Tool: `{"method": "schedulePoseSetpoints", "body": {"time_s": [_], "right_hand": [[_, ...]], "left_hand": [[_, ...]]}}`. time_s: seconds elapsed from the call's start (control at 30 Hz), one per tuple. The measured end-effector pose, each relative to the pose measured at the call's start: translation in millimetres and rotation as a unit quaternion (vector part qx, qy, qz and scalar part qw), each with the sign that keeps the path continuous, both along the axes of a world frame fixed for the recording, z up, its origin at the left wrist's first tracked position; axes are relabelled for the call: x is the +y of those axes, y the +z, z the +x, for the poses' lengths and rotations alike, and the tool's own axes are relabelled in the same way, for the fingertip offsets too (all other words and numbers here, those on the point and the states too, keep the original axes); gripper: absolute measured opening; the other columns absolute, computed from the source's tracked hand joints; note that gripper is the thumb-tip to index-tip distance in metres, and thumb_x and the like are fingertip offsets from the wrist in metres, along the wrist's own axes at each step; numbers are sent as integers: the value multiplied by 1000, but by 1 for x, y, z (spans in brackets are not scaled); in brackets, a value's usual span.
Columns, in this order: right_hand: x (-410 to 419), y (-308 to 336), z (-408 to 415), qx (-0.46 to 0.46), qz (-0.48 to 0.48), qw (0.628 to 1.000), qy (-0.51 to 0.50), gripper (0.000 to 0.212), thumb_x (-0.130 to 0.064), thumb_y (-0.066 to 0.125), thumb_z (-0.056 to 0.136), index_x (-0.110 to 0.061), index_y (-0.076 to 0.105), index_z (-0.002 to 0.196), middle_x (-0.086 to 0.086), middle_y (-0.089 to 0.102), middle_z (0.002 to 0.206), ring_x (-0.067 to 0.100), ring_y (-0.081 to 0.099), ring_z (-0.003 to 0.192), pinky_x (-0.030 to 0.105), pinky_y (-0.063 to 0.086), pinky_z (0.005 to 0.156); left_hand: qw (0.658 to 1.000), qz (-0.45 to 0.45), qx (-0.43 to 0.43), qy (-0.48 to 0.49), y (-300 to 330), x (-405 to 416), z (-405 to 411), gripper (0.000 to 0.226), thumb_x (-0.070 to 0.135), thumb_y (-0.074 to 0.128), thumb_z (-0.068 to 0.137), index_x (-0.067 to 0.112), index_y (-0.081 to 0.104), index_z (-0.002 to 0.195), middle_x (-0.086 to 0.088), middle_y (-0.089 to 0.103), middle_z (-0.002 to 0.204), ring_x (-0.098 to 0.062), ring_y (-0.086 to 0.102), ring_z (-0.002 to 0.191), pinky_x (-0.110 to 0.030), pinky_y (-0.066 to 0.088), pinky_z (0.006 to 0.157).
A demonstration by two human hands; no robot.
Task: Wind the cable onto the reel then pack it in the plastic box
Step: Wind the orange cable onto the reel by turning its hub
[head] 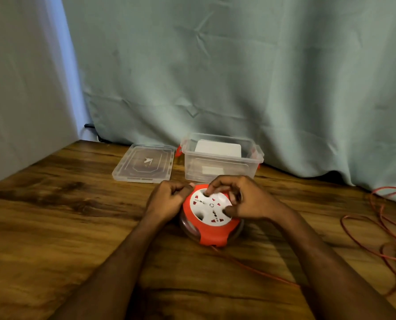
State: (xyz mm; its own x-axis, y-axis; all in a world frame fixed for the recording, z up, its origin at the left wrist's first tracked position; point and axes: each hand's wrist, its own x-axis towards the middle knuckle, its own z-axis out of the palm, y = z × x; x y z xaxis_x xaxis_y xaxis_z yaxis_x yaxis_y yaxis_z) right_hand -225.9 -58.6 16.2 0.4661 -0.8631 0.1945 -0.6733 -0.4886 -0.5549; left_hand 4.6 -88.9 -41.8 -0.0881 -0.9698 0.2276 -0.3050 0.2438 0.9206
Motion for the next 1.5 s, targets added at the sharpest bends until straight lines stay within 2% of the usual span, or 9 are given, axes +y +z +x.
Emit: {"method": "schedulePoseSetpoints", "body": {"time_s": [0.1, 0.37, 0.57, 0.77, 1.03, 1.13, 1.23, 1.37, 1.5], "right_hand": [[3, -5, -7, 6, 22, 1000, 12, 55, -4, 80, 74, -36, 70, 118, -13, 76, 128, -2, 68, 74, 34, 63, 71], [18, 7, -3, 41, 14, 999, -7, 72, -11, 92, 75, -34, 43, 122, -16, 74, 129, -22, 58, 70, 11, 49, 57], [26, 5, 5, 94, -46, 994, -36, 61, -38, 92, 71, -42, 48, 114, -18, 67, 118, 6, 69, 98, 35, 65, 74], [29, 5, 11, 155, -103, 980, -74, 40, -52, 90, 70, -28, 63, 87, -22, 57, 79, -4, 52, 71, 17, 34, 55], [28, -8, 28, 159, -151, 968, -122, 64, -73, 76, 78, -20, 48, 57, -8, 49, 55, 5, 45, 59, 27, 26, 58], [27, -10, 28, 125, -154, 972, -127, 46, -69, 78, 79, -25, 64, 70, -10, 57, 58, 2, 51, 61, 26, 31, 59], [26, -6, 22, 55, -116, 988, -89, 17, -36, 84, 84, -32, 73, 97, -12, 68, 69, -3, 59, 61, 23, 39, 58], [24, 1, 14, 80, -86, 991, -60, 62, -9, 79, 72, -39, 65, 125, -17, 74, 110, -2, 59, 69, 16, 43, 56], [18, -1, 10, 87, -41, 994, -42, 67, -16, 77, 67, -44, 62, 126, -18, 71, 128, 11, 68, 107, 26, 57, 66]], "left_hand": [[1000, 3, -3, -22, 0, 3, -1, 32, 49, 62, 93, 27, 81, 79, 2, 78, 73, -22, 76, 73, -53, 61, 78], [998, -20, 48, -31, 3, 8, -1, 25, 34, 65, 96, 19, 82, 85, -4, 80, 78, -28, 77, 76, -57, 60, 78], [994, -5, 110, -13, 4, 8, -2, 18, 28, 68, 94, 17, 82, 89, -7, 80, 83, -28, 78, 77, -55, 62, 80], [992, -2, 122, -14, 2, 5, -2, 19, 27, 69, 94, 15, 82, 87, -9, 80, 82, -32, 77, 77, -55, 61, 80], [994, -9, 109, -29, -2, 0, -1, 20, 31, 68, 94, 17, 82, 89, -8, 80, 85, -33, 77, 82, -59, 59, 82], [995, -3, 89, -47, -1, 1, -1, 23, 36, 66, 95, 20, 82, 94, -4, 81, 89, -27, 77, 85, -56, 60, 86], [995, 14, 77, -59, 0, 1, 0, 26, 36, 63, 97, 18, 81, 95, -6, 81, 89, -28, 77, 85, -56, 59, 86], [995, 22, 69, -70, 0, 0, 0, 30, 37, 60, 98, 18, 81, 87, -11, 79, 85, -36, 75, 82, -61, 57, 86], [995, 31, 59, -79, -2, -5, 1, 31, 37, 58, 99, 20, 80, 87, -12, 79, 86, -39, 75, 84, -64, 56, 86]]}}
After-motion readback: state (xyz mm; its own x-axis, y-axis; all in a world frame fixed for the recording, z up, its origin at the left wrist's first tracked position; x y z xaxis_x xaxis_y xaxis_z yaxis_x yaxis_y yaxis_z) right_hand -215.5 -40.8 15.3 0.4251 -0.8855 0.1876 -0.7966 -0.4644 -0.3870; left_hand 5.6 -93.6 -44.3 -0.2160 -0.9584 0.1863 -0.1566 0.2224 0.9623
